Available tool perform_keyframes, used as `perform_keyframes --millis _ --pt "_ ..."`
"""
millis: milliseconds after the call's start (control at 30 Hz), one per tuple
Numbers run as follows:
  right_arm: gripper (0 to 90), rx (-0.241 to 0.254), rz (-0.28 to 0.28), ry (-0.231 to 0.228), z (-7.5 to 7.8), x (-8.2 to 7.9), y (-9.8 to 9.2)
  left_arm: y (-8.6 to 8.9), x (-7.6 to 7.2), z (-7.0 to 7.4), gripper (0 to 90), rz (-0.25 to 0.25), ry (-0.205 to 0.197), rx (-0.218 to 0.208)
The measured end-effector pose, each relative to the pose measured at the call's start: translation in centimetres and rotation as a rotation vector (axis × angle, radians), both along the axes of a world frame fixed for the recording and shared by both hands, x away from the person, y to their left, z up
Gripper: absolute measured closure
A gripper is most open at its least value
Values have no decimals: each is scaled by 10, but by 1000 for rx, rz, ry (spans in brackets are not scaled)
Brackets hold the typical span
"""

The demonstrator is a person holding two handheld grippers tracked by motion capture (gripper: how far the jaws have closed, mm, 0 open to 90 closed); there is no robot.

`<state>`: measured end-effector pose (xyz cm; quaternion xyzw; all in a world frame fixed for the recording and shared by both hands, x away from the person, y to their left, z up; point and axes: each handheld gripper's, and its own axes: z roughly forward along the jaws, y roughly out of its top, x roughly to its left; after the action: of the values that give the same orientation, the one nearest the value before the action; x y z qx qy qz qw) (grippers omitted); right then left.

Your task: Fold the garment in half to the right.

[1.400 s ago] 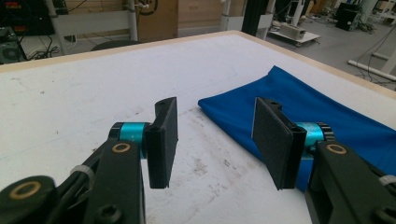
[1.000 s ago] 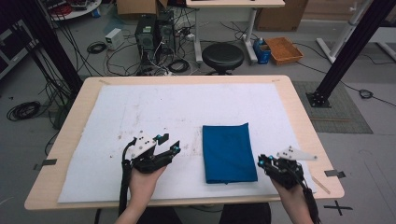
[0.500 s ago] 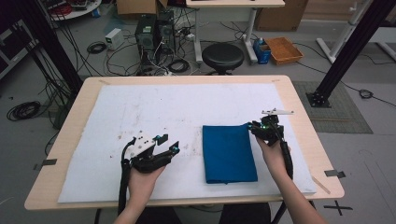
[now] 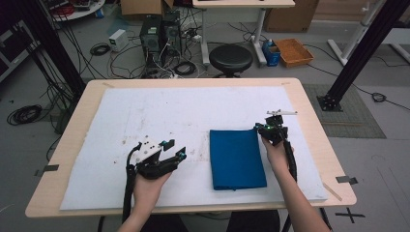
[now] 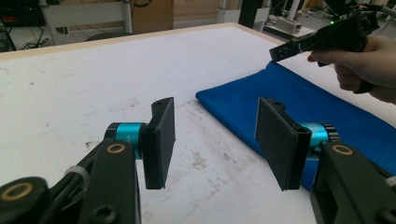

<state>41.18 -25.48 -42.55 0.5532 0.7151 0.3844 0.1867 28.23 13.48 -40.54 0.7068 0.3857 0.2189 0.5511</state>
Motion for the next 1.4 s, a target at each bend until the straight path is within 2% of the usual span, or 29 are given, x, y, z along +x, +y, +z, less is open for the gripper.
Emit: perform_keyframes --millis 67,167,200,267,333,467,567,633,733,833,900,967,1100,1400 --pt "900 -1 1 -11 1 -1 -1 0 0 0 478 0 2 2" --pt "889 1 -9 4 0 -2 -5 1 0 -1 478 2 3 4" --pt "840 -4 -17 4 0 -3 -5 0 0 -1 478 3 2 2" --pt "813 9 -10 -16 3 -5 -6 0 0 -1 478 0 2 4" --pt "806 8 14 -50 8 -5 -4 0 0 -1 478 0 1 7" --pt "772 -2 105 -47 14 2 10 -1 0 -1 475 -5 2 9" --pt "747 -19 175 27 11 14 23 -1 0 -1 475 -5 3 2" --pt "747 -55 200 50 6 19 32 0 -1 -1 475 -6 1 5" --pt "748 -93 200 79 1 23 38 2 -1 -1 475 -6 4 1" --pt "749 -99 197 120 -5 27 36 3 -1 -1 475 -3 4 -1" --pt "785 -102 200 119 -5 27 35 3 0 -1 475 -4 5 -2" --pt "899 -114 206 113 -5 26 36 2 0 -1 475 -4 6 -2" --pt "900 -111 217 105 -6 27 38 2 -1 -1 475 -5 5 1" --pt "900 -55 231 55 3 25 33 2 0 -1 475 -1 9 3"
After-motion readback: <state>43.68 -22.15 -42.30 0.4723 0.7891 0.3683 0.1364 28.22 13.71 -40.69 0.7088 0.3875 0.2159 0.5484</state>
